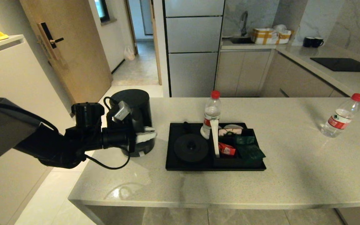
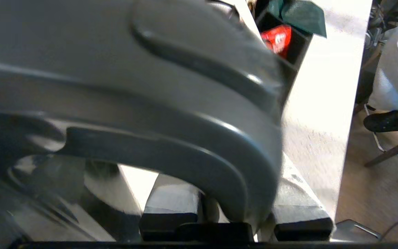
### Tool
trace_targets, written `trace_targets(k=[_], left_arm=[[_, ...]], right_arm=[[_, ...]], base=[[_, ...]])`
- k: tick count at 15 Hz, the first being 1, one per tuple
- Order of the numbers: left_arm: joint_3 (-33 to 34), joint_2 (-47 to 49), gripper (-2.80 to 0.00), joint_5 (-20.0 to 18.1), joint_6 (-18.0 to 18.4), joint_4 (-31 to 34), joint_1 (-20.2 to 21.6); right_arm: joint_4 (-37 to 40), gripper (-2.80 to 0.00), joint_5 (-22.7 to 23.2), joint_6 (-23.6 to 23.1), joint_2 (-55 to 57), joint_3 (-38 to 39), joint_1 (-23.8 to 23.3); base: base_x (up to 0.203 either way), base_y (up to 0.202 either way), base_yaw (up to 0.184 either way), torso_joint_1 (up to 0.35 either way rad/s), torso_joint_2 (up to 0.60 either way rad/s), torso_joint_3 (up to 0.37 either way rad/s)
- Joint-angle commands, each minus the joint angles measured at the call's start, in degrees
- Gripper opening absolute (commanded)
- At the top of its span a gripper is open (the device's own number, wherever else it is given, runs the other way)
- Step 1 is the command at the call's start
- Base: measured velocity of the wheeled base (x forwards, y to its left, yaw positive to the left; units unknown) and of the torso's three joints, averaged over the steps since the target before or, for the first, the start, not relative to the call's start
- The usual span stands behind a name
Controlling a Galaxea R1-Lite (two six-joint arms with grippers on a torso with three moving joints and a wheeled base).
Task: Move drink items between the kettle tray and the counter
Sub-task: Place it on the left
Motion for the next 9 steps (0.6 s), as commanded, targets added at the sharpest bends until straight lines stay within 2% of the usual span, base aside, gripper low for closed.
trace_targets(k=[1, 4, 6, 8, 9], left_arm=[[4.0, 0.5, -2.8, -0.7, 0.2, -0.8, 0.7], [6.7, 1.0, -2.8, -0.8, 0.4, -1.6, 0.8], [9.0, 2.2, -2.8, -0.7, 2.4, -3.6, 0.6], [9.1, 2.9, -2.8, -0.7, 2.6, -4.4, 0.3], [8.8, 3.1, -2.18, -0.7, 2.5, -4.4, 0.3]], right_arm=[[0.0, -2.8, 0.0, 0.0, 0.0, 0.0, 0.0], [-0.1, -2.8, 0.0, 0.0, 0.0, 0.0, 0.0], [0.0, -2.8, 0.0, 0.0, 0.0, 0.0, 0.0], [0.0, -2.8, 0.0, 0.0, 0.0, 0.0, 0.0], [-0.1, -2.8, 0.0, 0.0, 0.0, 0.0, 0.0]], base=[[0.0, 0.0, 0.0, 0.0, 0.0, 0.0], [0.0, 0.0, 0.0, 0.0, 0.0, 0.0], [0.0, 0.0, 0.0, 0.0, 0.0, 0.0], [0.0, 0.0, 0.0, 0.0, 0.0, 0.0], [0.0, 0.0, 0.0, 0.0, 0.0, 0.0]])
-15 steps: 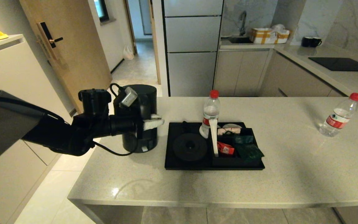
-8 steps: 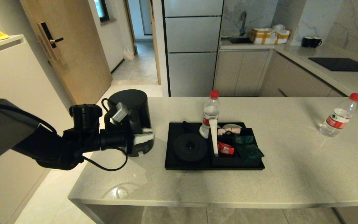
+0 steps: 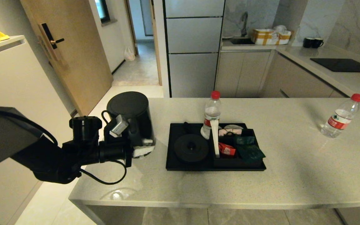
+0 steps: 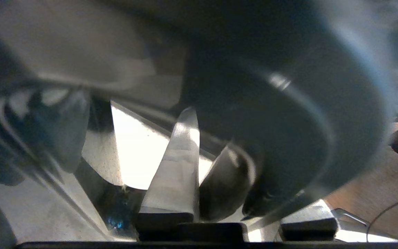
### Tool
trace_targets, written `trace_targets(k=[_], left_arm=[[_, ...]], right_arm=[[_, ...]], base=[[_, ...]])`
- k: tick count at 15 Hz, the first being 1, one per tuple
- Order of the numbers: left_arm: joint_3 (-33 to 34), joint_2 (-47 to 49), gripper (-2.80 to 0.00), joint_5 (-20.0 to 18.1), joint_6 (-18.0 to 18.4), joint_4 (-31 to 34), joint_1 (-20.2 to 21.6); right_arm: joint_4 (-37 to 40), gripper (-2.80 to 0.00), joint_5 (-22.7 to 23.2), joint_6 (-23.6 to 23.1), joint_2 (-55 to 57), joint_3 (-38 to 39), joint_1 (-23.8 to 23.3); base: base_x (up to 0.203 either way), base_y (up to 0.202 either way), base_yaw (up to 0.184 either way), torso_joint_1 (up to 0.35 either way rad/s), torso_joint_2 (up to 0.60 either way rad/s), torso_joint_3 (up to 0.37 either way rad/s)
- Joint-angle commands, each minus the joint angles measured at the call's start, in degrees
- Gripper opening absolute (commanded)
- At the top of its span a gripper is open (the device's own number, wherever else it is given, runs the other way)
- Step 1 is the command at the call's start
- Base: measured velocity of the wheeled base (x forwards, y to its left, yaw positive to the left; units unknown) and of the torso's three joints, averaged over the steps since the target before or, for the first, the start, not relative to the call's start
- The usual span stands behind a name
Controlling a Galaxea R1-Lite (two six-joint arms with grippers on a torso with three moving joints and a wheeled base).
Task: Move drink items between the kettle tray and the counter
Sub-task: Place it on the left
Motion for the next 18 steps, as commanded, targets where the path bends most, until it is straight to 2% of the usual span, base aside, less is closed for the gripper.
trace_targets(k=[1, 12, 18], left_arm=[[-0.2, 1.6, 0.0, -0.2, -0.2, 0.0, -0.1], [-4.3, 3.8, 0.0, -0.1, -0.1, -0.2, -0.2], [-5.3, 4.3, 0.0, 0.4, -0.4, -0.3, 1.1]], right_arm=[[-0.1, -2.8, 0.0, 0.0, 0.0, 0.0, 0.0], [-0.1, -2.8, 0.0, 0.0, 0.0, 0.0, 0.0], [-0.1, -2.8, 0.0, 0.0, 0.0, 0.0, 0.0]], base=[[0.0, 0.0, 0.0, 0.0, 0.0, 0.0], [0.0, 0.0, 0.0, 0.0, 0.0, 0.0], [0.0, 0.0, 0.0, 0.0, 0.0, 0.0]])
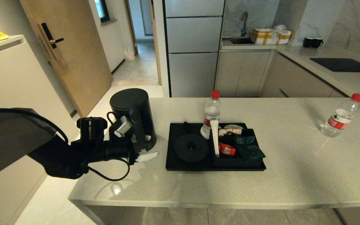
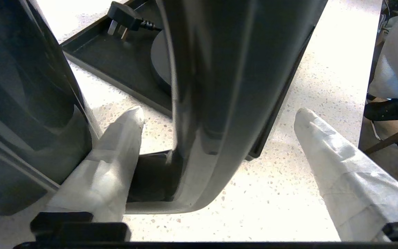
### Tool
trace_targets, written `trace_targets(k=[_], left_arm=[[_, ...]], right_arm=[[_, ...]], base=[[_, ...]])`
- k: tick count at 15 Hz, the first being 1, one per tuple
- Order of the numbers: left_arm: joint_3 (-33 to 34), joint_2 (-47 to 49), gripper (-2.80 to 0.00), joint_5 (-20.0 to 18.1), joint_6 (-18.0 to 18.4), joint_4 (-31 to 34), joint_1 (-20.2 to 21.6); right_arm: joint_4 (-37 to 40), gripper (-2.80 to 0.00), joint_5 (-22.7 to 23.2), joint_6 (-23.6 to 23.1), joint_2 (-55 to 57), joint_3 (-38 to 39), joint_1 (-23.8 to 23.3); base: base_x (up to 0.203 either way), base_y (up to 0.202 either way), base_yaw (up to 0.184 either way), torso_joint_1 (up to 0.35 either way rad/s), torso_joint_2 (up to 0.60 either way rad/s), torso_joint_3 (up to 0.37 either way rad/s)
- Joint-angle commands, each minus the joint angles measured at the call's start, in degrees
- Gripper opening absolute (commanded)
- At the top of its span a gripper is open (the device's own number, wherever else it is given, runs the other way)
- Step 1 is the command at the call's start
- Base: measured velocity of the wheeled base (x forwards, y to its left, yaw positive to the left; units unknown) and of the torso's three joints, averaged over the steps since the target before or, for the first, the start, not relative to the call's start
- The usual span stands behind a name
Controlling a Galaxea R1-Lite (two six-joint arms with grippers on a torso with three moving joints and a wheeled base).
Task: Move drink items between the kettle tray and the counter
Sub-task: Place it on the left
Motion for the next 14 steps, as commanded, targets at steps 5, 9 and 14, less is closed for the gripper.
trace_targets(k=[5, 9, 14], left_arm=[[0.3, -0.5, 0.0, -0.9, -0.3, -2.3, 1.5], [-0.8, 0.4, 0.0, -0.8, -0.7, -2.6, 1.5], [-0.2, 0.9, 0.0, -0.7, -4.1, -8.4, 1.6]], right_arm=[[-0.1, -2.8, 0.0, 0.0, 0.0, 0.0, 0.0], [-0.1, -2.8, 0.0, 0.0, 0.0, 0.0, 0.0], [0.0, -2.8, 0.0, 0.0, 0.0, 0.0, 0.0]], base=[[0.0, 0.0, 0.0, 0.0, 0.0, 0.0], [0.0, 0.0, 0.0, 0.0, 0.0, 0.0], [0.0, 0.0, 0.0, 0.0, 0.0, 0.0]])
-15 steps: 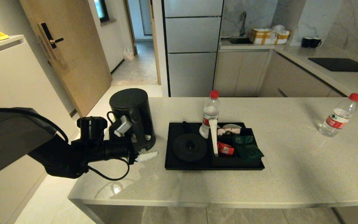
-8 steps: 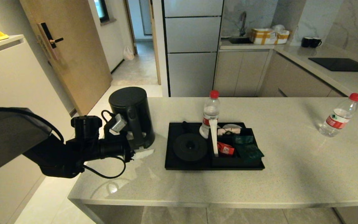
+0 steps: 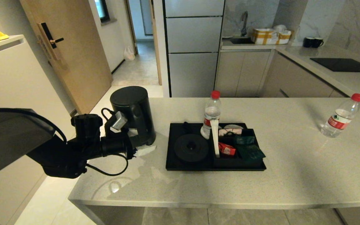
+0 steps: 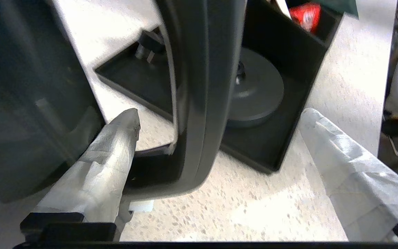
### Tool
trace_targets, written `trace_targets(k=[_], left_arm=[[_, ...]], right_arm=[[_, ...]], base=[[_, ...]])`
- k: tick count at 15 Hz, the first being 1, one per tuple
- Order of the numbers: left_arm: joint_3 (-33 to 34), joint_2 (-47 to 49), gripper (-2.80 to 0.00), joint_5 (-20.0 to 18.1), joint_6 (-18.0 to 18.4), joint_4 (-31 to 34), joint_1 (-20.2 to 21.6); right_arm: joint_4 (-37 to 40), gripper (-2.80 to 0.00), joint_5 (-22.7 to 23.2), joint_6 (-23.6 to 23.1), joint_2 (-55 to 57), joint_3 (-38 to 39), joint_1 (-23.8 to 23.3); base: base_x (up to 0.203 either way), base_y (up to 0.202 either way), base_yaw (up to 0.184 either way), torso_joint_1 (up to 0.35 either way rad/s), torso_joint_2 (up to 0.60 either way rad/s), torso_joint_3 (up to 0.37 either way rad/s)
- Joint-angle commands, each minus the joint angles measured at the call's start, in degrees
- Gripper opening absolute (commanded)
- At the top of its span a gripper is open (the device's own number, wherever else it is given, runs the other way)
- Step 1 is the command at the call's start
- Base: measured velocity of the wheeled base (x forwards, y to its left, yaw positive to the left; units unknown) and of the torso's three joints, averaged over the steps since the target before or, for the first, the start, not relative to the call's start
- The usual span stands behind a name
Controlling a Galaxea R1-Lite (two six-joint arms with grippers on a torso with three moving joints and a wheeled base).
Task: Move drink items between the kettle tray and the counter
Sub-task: Place it on the left
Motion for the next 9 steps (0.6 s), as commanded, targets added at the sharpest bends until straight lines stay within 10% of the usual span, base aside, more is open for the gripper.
trace_targets(k=[1, 9], left_arm=[[0.1, 0.2, 0.0, -0.3, -1.1, -1.8, 0.4], [3.5, 0.1, 0.0, -0.2, -4.9, -10.1, 1.3]], right_arm=[[0.0, -2.8, 0.0, 0.0, 0.0, 0.0, 0.0], [0.0, -2.8, 0.0, 0.0, 0.0, 0.0, 0.0]], base=[[0.0, 0.0, 0.0, 0.0, 0.0, 0.0], [0.0, 0.0, 0.0, 0.0, 0.0, 0.0]])
